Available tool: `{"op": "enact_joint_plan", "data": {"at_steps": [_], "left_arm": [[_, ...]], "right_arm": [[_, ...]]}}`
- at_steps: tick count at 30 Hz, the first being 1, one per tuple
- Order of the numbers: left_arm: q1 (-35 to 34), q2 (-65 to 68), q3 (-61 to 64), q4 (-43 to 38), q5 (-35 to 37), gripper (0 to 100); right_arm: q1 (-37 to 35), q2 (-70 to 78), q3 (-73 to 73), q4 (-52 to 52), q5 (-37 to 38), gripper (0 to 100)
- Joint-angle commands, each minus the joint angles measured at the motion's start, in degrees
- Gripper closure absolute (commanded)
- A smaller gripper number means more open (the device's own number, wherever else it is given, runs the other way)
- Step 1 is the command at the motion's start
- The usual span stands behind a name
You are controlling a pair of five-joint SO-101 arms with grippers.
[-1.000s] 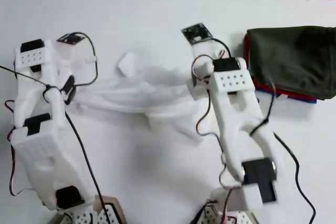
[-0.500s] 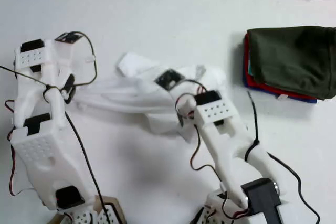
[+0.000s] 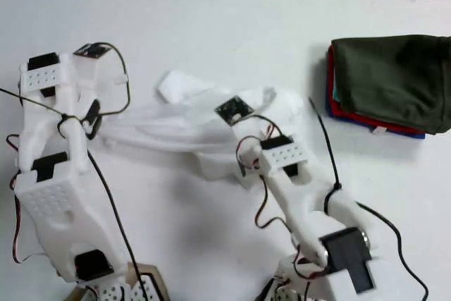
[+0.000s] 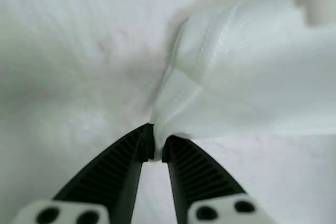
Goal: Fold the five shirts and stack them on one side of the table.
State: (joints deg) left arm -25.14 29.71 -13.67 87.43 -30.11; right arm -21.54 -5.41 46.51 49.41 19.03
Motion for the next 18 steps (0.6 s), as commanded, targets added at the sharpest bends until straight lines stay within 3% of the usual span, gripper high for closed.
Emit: {"op": "enact_joint_plan", "data": {"at_steps": [1,10,18], "left_arm": [[-0.7,-0.26,-2.33,-0.62,0.7,97],[-0.7,-0.26,-2.33,-0.62,0.7,97],[-0.44,-2.73,-2.68,0.53,0.79,97]], "right_arm": [[2.59,5.23,-7.74,4.09,-0.44,98.0],[7.78,-3.47,-22.77,18.59,0.0,98.1],[5.58,-13.23,-23.82,24.04,0.09,98.1]]}}
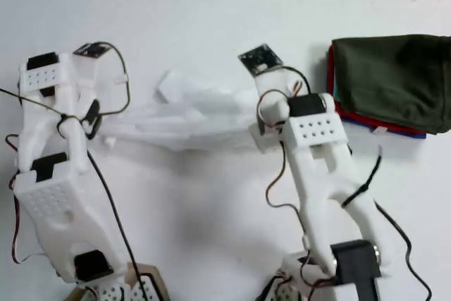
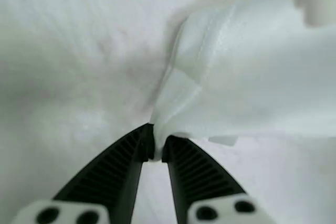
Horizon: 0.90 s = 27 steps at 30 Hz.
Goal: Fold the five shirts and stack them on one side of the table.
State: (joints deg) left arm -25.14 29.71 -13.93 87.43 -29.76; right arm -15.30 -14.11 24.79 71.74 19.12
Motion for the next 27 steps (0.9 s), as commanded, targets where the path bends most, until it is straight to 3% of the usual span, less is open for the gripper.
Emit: {"op": "enact_joint_plan", "data": {"at_steps": [1,4,11,20,27], "left_arm": [[-0.53,-3.78,-2.42,1.32,0.44,97],[-0.79,-9.14,-2.42,4.84,0.09,96],[-4.48,-21.27,-2.07,11.69,-5.71,78],[-5.54,-25.14,1.1,14.59,-5.89,78],[1.32,-28.84,12.7,14.07,-6.07,79]], "right_arm": [[-0.4,-5.41,-2.11,1.89,0.09,98.1],[1.19,-8.22,-1.85,2.15,4.22,98.1],[9.1,-11.56,-1.85,9.36,14.24,98.1],[21.05,-14.81,-1.85,15.6,24.18,98.1],[27.74,-15.69,-1.67,12.0,25.93,98.1]]}}
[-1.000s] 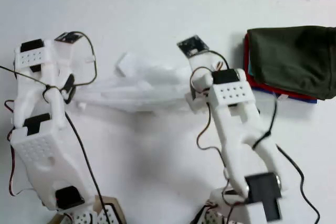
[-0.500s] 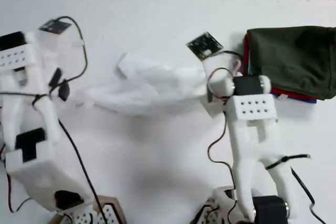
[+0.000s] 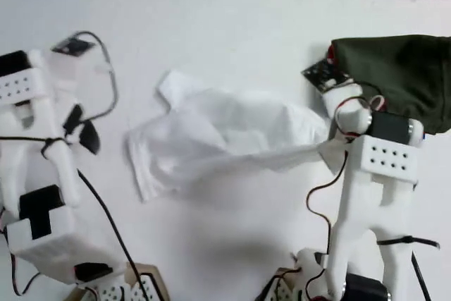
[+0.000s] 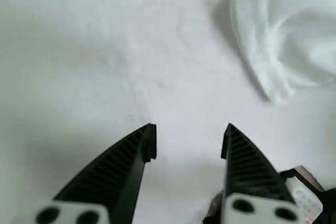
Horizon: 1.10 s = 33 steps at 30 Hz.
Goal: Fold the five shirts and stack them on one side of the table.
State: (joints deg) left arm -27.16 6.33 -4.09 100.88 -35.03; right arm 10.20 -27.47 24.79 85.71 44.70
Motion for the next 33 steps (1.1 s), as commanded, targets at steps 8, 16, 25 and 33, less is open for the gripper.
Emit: {"op": "enact_joint_plan", "data": {"at_steps": [8,16,25,33], "left_arm": [[15.74,-25.41,31.6,-13.1,-10.2,79],[22.42,-35.96,54.64,-31.47,-10.37,73],[22.68,-26.11,56.66,-37.8,-7.38,73],[22.68,-18.02,56.57,-45.71,0.7,73]], "right_arm": [[2.07,-2.86,10.11,-9.98,0.26,98.1],[1.98,-2.95,13.54,-12.0,0.35,98.1],[1.98,-2.95,13.71,-11.91,0.26,98.1],[1.98,-2.95,13.71,-11.91,0.26,98.1]]}}
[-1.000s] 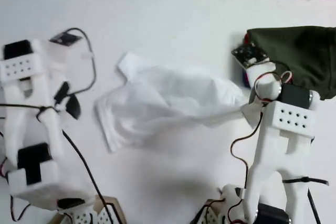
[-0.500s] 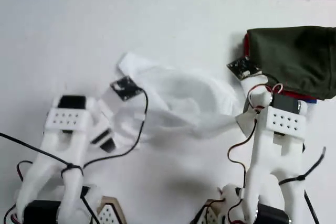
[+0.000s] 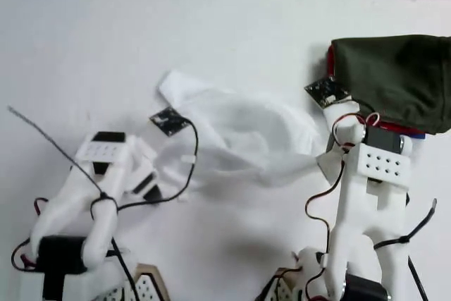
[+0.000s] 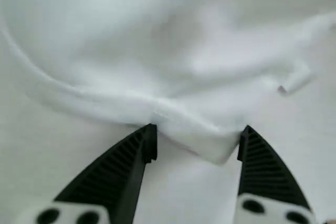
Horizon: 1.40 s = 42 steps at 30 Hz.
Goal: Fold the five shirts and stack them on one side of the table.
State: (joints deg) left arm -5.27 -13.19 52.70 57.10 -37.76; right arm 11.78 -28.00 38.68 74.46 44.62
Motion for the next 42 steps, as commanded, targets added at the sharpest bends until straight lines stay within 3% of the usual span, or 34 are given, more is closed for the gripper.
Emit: {"op": "enact_joint_plan", "data": {"at_steps": [1,5,9,14,18,23,27,33,42], "left_arm": [[0.79,2.02,-0.4,-2.37,5.19,73],[0.88,2.81,-3.3,-1.32,11.87,73],[2.81,2.81,-2.24,-0.79,12.66,76],[4.66,2.81,-1.45,-0.7,12.66,99],[5.27,2.46,-1.63,-0.53,12.66,97],[6.59,2.29,-3.47,1.58,12.75,97],[5.98,2.2,-11.21,9.32,12.66,97],[4.48,2.2,-31.08,27.16,13.01,97],[1.14,2.11,-59.56,45.36,15.38,97]], "right_arm": [[0.4,-2.42,-0.18,-0.66,0.35,98.1],[0.31,-2.42,-0.18,-0.75,0.35,98.1],[0.31,-2.42,-0.18,-0.75,0.35,98.1],[0.31,-2.42,-0.18,-0.66,0.26,98.1],[-0.13,-2.24,0.62,-1.36,-0.79,98.1],[-4.97,-2.33,4.04,-7.08,-7.91,98.1],[-8.22,-2.42,-0.44,-9.1,-12.22,98.1],[-8.84,-1.98,-12.04,-9.1,-17.49,98.1],[-8.84,-2.51,-22.33,-6.11,-18.37,98.1]]}}
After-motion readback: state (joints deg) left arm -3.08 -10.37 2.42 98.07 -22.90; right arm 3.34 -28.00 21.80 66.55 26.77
